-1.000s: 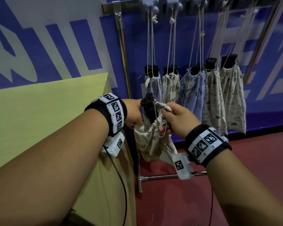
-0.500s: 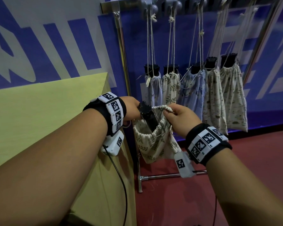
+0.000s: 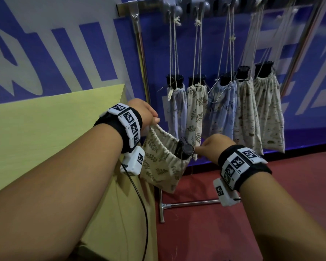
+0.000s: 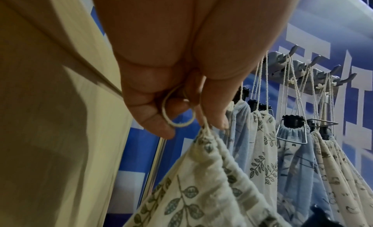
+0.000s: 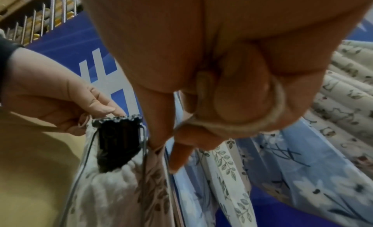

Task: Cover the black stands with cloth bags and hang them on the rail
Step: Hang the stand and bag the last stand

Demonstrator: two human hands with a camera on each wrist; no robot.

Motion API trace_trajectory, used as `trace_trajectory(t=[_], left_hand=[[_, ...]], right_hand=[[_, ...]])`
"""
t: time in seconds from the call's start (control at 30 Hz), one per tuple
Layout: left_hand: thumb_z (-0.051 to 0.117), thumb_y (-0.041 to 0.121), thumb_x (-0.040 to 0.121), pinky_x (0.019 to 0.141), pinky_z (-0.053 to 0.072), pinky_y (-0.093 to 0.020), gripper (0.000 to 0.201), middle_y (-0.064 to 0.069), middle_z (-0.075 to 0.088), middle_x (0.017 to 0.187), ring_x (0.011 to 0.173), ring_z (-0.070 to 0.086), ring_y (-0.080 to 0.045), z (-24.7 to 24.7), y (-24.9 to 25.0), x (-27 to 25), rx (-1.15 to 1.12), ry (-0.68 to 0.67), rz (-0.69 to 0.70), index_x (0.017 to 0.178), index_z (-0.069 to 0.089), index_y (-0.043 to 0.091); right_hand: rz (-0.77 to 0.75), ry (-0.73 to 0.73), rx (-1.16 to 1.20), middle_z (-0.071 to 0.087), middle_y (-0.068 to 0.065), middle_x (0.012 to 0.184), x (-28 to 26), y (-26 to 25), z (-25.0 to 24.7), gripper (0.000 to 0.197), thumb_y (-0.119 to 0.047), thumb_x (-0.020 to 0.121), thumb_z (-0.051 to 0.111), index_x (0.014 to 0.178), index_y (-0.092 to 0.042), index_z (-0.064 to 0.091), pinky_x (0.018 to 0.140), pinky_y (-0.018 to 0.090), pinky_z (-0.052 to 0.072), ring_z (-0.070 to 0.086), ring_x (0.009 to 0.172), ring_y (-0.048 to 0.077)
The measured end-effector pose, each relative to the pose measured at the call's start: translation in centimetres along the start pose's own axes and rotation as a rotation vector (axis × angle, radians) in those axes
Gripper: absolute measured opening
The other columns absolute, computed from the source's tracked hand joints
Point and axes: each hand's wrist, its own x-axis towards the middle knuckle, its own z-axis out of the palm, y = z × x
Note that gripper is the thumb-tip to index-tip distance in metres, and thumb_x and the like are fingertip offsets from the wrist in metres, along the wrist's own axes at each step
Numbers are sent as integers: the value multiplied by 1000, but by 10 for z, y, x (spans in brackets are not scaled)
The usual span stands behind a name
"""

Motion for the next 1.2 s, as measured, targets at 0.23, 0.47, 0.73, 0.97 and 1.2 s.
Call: trace_trajectory(t=[0.23, 0.47, 0.73, 0.97, 1.2], left_hand=[[70, 2, 94, 54, 38, -18, 25, -6, 71, 111, 78, 59, -12, -3, 2, -4, -23, 89, 24, 111, 79, 18], [54, -4, 84, 50, 51, -16, 44, -2, 73, 104, 68, 65, -15, -1, 6, -8, -146, 138, 119, 93, 81, 30], [45, -7, 90, 70, 66, -42, 39, -12, 64, 71, 58, 66, -20, 2, 10, -11, -442, 58, 27, 92, 80, 12], [54, -3, 93, 59, 63, -33, 32, -8, 60, 71, 45, 53, -13, 2, 13, -11, -573, 16, 27, 101, 80, 13], [57, -12, 96, 71, 63, -33, 38, -11, 74, 112, 75, 76, -19, 0, 8, -13, -836, -162, 143, 125, 69, 10]], right_hand=[[-30, 89, 383, 54, -4, 56, -6, -8, -5, 33, -39, 100, 71, 95, -8, 79, 46, 24, 35, 43, 47, 12], [-144, 286, 419, 66, -8, 69, -11, -18, -4, 25, -33, 96, 73, 74, -22, 73, 56, 21, 39, 60, 67, 9], [-108, 149, 985, 81, -8, 93, -13, -21, -11, 14, -37, 87, 82, 85, -24, 87, 80, 36, 56, 68, 83, 16], [-182, 56, 1259, 81, -2, 106, -11, -29, -5, 16, -35, 90, 76, 90, -23, 87, 94, 40, 52, 74, 98, 21], [-299, -24, 1380, 78, 14, 115, -22, -46, -1, 48, 11, 100, 48, 133, -13, 73, 91, 31, 62, 75, 112, 31]])
